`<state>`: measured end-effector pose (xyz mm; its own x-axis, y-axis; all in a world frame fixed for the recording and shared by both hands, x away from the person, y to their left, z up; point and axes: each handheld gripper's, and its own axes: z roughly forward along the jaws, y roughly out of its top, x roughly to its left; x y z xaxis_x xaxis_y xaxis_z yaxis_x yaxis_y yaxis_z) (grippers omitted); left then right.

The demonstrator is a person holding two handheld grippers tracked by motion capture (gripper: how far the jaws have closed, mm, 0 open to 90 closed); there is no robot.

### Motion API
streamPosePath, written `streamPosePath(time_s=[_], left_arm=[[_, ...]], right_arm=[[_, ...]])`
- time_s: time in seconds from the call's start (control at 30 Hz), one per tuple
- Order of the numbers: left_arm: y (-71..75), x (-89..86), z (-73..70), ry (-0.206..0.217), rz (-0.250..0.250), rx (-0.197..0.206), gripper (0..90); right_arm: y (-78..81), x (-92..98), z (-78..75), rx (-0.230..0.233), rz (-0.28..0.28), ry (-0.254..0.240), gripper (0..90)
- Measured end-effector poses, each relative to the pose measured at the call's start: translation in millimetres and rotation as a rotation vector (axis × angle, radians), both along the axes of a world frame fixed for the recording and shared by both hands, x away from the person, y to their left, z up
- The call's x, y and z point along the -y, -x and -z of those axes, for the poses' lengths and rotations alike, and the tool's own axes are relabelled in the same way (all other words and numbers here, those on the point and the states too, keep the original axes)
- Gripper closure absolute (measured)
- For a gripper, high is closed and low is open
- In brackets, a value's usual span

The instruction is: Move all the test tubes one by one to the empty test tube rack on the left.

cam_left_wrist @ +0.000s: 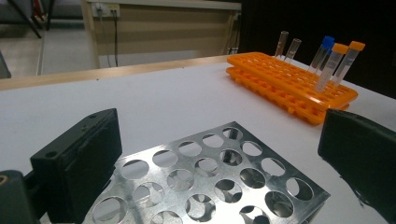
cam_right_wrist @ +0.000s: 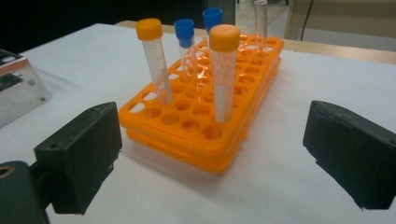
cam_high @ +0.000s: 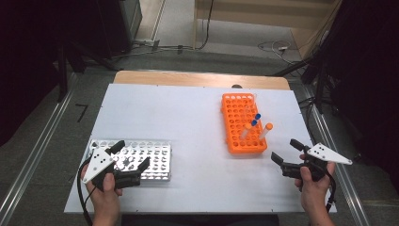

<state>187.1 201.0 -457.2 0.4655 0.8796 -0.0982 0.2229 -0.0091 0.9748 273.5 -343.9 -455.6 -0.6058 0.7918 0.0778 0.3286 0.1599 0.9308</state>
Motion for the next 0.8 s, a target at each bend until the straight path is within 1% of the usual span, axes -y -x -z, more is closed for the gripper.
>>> streamPosePath(time_s=[0.13, 0.2, 0.3, 0.37, 0.43, 0.47, 0.5, 0.6, 0.67, 0.73, 0.77, 0.8], left_arm=[[-0.2, 4.5, -0.5, -0.009, 0.008, 0.003, 0.0], [-0.6, 6.4, -0.5, -0.021, 0.016, -0.001, 0.0], [-1.3, 7.9, -0.6, -0.019, 0.017, 0.001, 0.0], [-1.9, 8.5, -1.2, -0.015, 0.014, -0.001, 0.0], [-3.4, 9.7, -1.2, -0.016, 0.015, -0.009, 0.0], [-3.4, 9.7, -1.2, -0.016, 0.015, -0.009, 0.0], [-4.4, 10.7, -1.0, -0.019, 0.016, -0.017, 0.0], [-4.7, 11.8, -0.9, -0.022, 0.020, -0.020, 0.0], [-4.1, 13.2, -0.9, -0.028, 0.022, -0.022, 0.0], [-4.0, 13.4, -0.9, -0.029, 0.021, -0.020, 0.0], [-4.0, 13.5, -1.0, -0.029, 0.021, -0.020, 0.0], [-4.2, 13.5, -0.9, -0.029, 0.021, -0.021, 0.0]], right_arm=[[-2.2, -2.3, -1.6, -0.002, 0.006, -0.004, 4.1], [-7.8, -6.8, -1.5, -0.012, 0.015, 0.008, 5.8], [-15.6, -11.7, 0.9, -0.032, 0.039, 0.010, 12.4], [-22.6, -14.7, 4.1, -0.057, 0.036, 0.001, 15.4], [-29.7, -18.5, 7.8, -0.069, 0.049, 0.006, 25.4], [-33.3, -20.6, 9.6, -0.075, 0.062, 0.012, 28.2], [-38.7, -22.9, 12.0, -0.089, 0.068, 0.013, 30.1], [-48.9, -27.0, 16.3, -0.116, 0.080, 0.007, 36.2], [-54.3, -30.0, 18.5, -0.123, 0.067, -0.003, 39.2], [-56.2, -32.3, 19.1, -0.125, 0.068, 0.002, 40.4], [-59.9, -37.5, 21.0, -0.128, 0.064, 0.004, 43.4], [-59.9, -37.5, 21.0, -0.128, 0.064, 0.004, 43.4]])
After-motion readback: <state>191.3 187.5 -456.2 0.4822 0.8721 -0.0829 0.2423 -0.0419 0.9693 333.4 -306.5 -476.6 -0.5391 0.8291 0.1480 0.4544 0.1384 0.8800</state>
